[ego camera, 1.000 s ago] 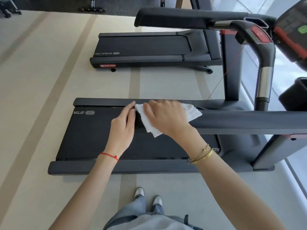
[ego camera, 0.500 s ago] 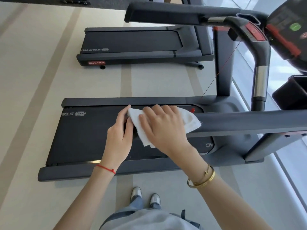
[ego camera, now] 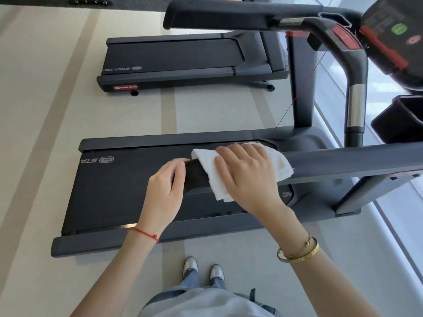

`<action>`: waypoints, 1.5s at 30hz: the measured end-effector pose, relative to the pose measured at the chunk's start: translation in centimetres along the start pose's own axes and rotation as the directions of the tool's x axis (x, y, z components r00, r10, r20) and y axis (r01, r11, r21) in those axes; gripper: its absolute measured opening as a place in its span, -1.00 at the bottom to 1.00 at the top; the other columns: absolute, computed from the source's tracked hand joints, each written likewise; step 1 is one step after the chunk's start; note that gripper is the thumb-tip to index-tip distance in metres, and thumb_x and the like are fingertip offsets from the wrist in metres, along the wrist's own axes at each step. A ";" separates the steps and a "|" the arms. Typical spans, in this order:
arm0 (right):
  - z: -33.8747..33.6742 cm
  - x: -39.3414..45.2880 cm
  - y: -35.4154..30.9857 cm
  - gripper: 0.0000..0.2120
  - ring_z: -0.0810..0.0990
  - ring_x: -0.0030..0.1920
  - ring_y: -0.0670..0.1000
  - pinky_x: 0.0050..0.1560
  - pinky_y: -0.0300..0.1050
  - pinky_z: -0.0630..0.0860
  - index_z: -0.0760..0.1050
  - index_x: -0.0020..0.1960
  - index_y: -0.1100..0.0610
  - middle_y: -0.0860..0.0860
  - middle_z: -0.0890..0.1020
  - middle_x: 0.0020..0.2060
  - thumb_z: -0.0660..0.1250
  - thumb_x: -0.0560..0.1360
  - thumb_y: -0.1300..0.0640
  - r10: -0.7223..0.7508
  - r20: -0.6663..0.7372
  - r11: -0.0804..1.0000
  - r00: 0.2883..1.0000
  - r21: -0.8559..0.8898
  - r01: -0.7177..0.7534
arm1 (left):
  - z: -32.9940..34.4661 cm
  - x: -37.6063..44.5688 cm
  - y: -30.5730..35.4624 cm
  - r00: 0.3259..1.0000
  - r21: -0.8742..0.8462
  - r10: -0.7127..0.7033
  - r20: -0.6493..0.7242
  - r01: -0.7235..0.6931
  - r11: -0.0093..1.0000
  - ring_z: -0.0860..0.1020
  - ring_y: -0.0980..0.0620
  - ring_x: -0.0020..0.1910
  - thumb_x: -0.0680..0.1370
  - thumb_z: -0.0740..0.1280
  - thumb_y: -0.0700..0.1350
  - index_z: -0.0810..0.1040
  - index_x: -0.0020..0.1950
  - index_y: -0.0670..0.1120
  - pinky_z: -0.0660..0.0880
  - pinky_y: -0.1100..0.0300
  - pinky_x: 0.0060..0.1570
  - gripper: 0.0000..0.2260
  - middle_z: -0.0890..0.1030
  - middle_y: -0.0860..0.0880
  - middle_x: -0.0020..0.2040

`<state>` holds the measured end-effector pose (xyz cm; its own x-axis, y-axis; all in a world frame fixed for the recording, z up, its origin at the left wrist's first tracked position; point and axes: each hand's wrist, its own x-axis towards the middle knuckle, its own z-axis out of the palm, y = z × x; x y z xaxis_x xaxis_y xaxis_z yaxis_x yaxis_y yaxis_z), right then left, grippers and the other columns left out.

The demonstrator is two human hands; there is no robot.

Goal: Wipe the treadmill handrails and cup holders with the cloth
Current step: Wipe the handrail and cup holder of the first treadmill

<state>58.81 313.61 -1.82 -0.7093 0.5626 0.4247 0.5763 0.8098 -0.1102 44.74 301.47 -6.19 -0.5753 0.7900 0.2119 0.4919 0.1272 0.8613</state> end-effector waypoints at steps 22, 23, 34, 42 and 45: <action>-1.2 -1.7 2.2 -0.73 0.50 -0.03 0.13 0.17 0.01 0.32 0.56 -0.06 0.08 -0.02 0.61 -0.12 0.08 0.61 0.09 0.254 -0.103 0.964 0.962 -0.056 -0.261 | -0.8 0.9 1.2 0.999 0.127 -0.007 0.053 0.000 0.992 0.53 0.20 -0.17 0.67 0.06 -0.05 0.60 0.13 -0.06 0.41 0.43 -0.14 -0.69 0.61 0.14 -0.14; -0.6 -2.2 1.0 -0.70 0.49 0.09 0.12 0.26 0.01 0.28 0.56 0.09 0.07 -0.02 0.60 0.03 0.06 0.63 0.05 0.220 -0.088 0.974 0.972 -0.037 -0.224 | -0.7 1.0 1.5 0.998 0.137 0.008 0.056 -0.016 0.990 0.51 0.20 -0.24 0.67 0.07 -0.05 0.59 0.12 -0.04 0.37 0.41 -0.24 -0.70 0.56 0.18 -0.22; -1.8 -2.7 5.4 -0.68 0.46 0.10 0.11 0.25 -0.01 0.27 0.54 0.02 0.07 -0.02 0.59 -0.03 0.01 0.61 0.06 0.362 -0.095 0.927 0.927 -0.069 -0.369 | 2.3 2.1 5.6 0.982 0.345 0.171 0.086 -0.190 0.919 0.48 0.04 -0.27 0.64 0.15 -0.09 0.60 0.01 -0.06 0.41 0.16 -0.24 -0.77 0.59 0.08 -0.21; -2.5 -4.0 8.5 -0.63 0.45 0.18 0.08 0.31 -0.04 0.25 0.49 0.26 0.05 -0.04 0.55 0.13 0.01 0.65 -0.07 0.109 -0.009 0.993 0.994 -0.046 -0.109 | 5.9 3.0 8.3 0.987 0.504 0.161 -0.019 -0.129 0.854 0.45 -0.04 -0.36 0.59 0.21 -0.08 0.58 -0.18 -0.10 0.30 0.17 -0.35 -0.77 0.59 -0.02 -0.34; -3.3 -3.2 12.3 -0.63 0.51 -0.06 0.12 0.13 -0.02 0.33 0.57 -0.05 0.08 -0.02 0.59 -0.18 0.03 0.62 -0.02 0.220 -0.058 0.970 0.974 -0.097 -0.224 | 7.5 3.1 9.1 0.982 0.522 0.178 -0.063 -0.120 0.845 0.41 -0.02 -0.41 0.60 0.21 -0.06 0.56 -0.24 -0.10 0.25 0.20 -0.35 -0.73 0.56 -0.02 -0.39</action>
<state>69.52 321.16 -1.54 -0.5405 0.7159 0.4419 0.7574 0.6428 -0.1149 52.37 309.55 -1.21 -0.5187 0.7605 0.3906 0.8252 0.3259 0.4614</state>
